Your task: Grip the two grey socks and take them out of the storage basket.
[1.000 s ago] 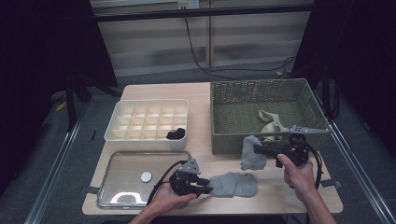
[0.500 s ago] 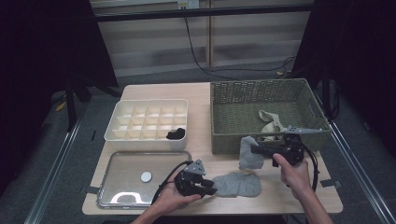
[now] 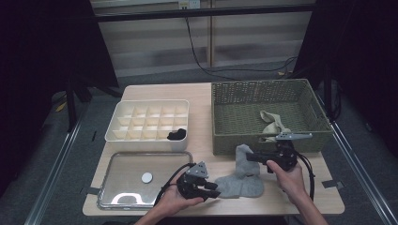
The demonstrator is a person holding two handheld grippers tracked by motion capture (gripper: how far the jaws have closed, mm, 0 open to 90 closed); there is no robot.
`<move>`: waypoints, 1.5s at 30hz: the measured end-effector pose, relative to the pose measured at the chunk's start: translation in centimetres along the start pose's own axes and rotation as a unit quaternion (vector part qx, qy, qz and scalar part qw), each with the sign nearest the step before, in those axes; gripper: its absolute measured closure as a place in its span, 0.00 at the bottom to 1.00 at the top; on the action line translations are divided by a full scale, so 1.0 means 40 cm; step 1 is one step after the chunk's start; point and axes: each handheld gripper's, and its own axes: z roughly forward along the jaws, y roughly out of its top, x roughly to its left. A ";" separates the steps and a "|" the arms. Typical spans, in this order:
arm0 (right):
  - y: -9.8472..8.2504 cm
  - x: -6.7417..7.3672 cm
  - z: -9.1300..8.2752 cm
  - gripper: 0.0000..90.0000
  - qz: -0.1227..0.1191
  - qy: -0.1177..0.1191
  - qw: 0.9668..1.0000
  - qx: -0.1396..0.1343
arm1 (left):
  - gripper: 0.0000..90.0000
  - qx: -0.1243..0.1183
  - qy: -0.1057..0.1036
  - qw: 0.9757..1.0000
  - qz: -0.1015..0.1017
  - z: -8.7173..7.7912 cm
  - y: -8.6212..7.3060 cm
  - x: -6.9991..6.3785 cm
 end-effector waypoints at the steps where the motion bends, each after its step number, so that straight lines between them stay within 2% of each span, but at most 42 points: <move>1: 0.000 0.000 0.000 0.88 0.000 0.000 1.000 0.000 | 0.75 0.000 0.000 1.000 0.000 0.000 0.000 0.000; 3: -0.004 0.008 0.006 0.87 -0.006 0.003 1.000 0.003 | 0.75 -0.004 -0.001 1.000 -0.005 0.003 -0.001 0.000; 4: -0.006 0.010 0.008 0.86 -0.007 0.003 1.000 0.005 | 0.75 0.000 0.000 1.000 0.002 0.003 -0.001 0.002; 7: -0.011 0.022 0.016 0.85 -0.009 0.005 1.000 0.012 | 0.75 0.003 -0.002 1.000 -0.002 0.005 -0.001 0.000; 8: -0.016 0.031 0.021 0.82 -0.013 0.011 1.000 0.016 | 0.75 0.009 -0.002 1.000 0.003 0.005 -0.001 0.001; 11: -0.022 0.044 0.022 0.81 -0.018 0.015 0.999 0.022 | 0.75 0.006 -0.001 1.000 0.002 0.008 -0.003 0.000; 20: -0.060 0.072 0.002 0.74 -0.022 0.022 0.999 0.036 | 0.74 0.008 -0.003 1.000 0.004 0.008 -0.002 -0.001; 25: -0.097 0.086 -0.012 0.70 -0.021 0.022 0.998 0.052 | 0.74 0.006 -0.004 1.000 0.002 0.008 -0.002 0.000; 29: -0.111 0.090 -0.017 0.70 -0.022 0.022 0.998 0.059 | 0.73 -0.005 -0.004 1.000 -0.003 0.008 -0.003 -0.003; 31: -0.116 0.093 -0.022 0.70 -0.022 0.024 0.998 0.059 | 0.73 -0.007 -0.006 1.000 -0.004 0.006 -0.002 -0.004; 32: -0.118 0.095 -0.026 0.70 -0.023 0.025 0.998 0.057 | 0.73 0.000 -0.005 1.000 -0.001 0.003 0.000 -0.003; 35: -0.125 0.101 -0.034 0.70 -0.024 0.027 0.998 0.055 | 0.73 -0.005 -0.009 1.000 -0.006 0.004 0.000 -0.005; 39: -0.135 0.107 -0.039 0.76 -0.026 0.026 0.998 0.059 | 0.73 0.001 -0.009 1.000 0.000 0.001 0.001 -0.007; 45: -0.139 0.112 -0.051 0.80 -0.031 0.034 0.997 0.054 | 0.73 -0.006 -0.012 1.000 -0.001 0.004 0.000 -0.008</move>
